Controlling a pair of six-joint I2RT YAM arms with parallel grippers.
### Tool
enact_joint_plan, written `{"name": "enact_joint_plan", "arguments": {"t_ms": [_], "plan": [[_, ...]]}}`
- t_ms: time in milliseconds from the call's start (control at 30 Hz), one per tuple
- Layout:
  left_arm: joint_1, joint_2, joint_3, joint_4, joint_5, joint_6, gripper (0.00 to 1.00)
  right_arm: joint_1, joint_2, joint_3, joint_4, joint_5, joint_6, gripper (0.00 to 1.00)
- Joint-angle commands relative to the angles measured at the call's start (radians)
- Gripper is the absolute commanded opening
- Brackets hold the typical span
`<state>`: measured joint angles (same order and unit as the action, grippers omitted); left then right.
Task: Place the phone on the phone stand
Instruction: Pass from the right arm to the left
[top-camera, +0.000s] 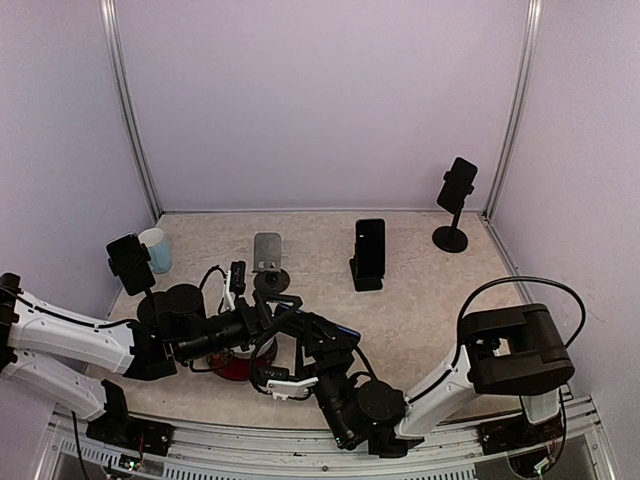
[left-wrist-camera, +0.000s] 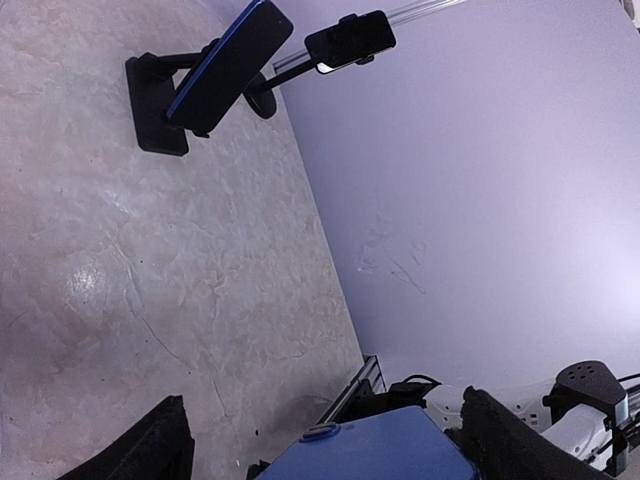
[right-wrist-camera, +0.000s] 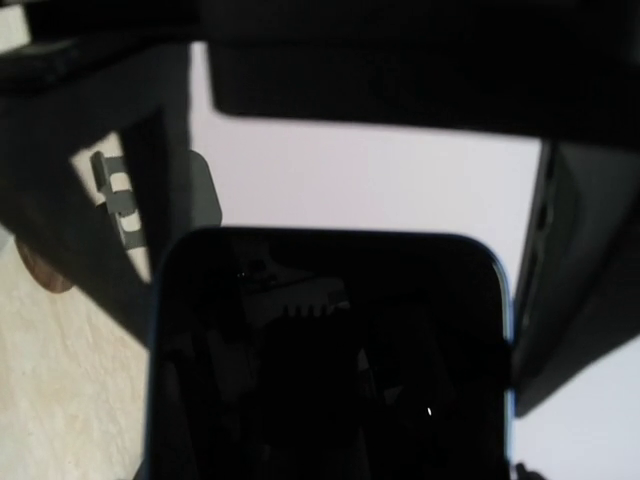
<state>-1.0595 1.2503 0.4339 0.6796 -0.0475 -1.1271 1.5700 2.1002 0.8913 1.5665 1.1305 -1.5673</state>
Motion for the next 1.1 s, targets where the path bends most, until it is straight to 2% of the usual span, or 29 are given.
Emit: {"name": "enact_joint_plan", "arguments": {"t_ms": [0,67,233,300,467,667,867,1067], "plan": [[0.007,0.012,-0.003,0.07,0.023,-0.001,0.81,0.012,0.002,0.022,0.262,-0.017,0.005,0.61],[0.007,0.015,-0.007,0.081,0.026,-0.006,0.74,0.011,-0.002,0.02,0.262,-0.017,0.007,0.61],[0.007,0.012,-0.013,0.084,0.027,-0.005,0.7,0.009,-0.007,0.016,0.261,-0.011,0.016,0.62],[0.007,0.004,-0.015,0.082,0.024,-0.005,0.69,0.01,-0.013,0.013,0.262,-0.009,0.025,0.67],[0.008,-0.036,-0.021,0.041,-0.025,0.013,0.69,0.007,-0.041,-0.004,0.261,-0.007,0.065,1.0],[0.014,-0.111,-0.017,-0.041,-0.102,0.058,0.7,0.007,-0.088,-0.047,0.22,-0.023,0.164,1.0],[0.027,-0.15,-0.01,-0.077,-0.134,0.091,0.7,0.017,-0.159,-0.09,-0.008,-0.063,0.402,1.0],[0.046,-0.195,0.005,-0.138,-0.176,0.129,0.7,0.017,-0.302,-0.122,-0.474,-0.199,0.855,1.0]]}}
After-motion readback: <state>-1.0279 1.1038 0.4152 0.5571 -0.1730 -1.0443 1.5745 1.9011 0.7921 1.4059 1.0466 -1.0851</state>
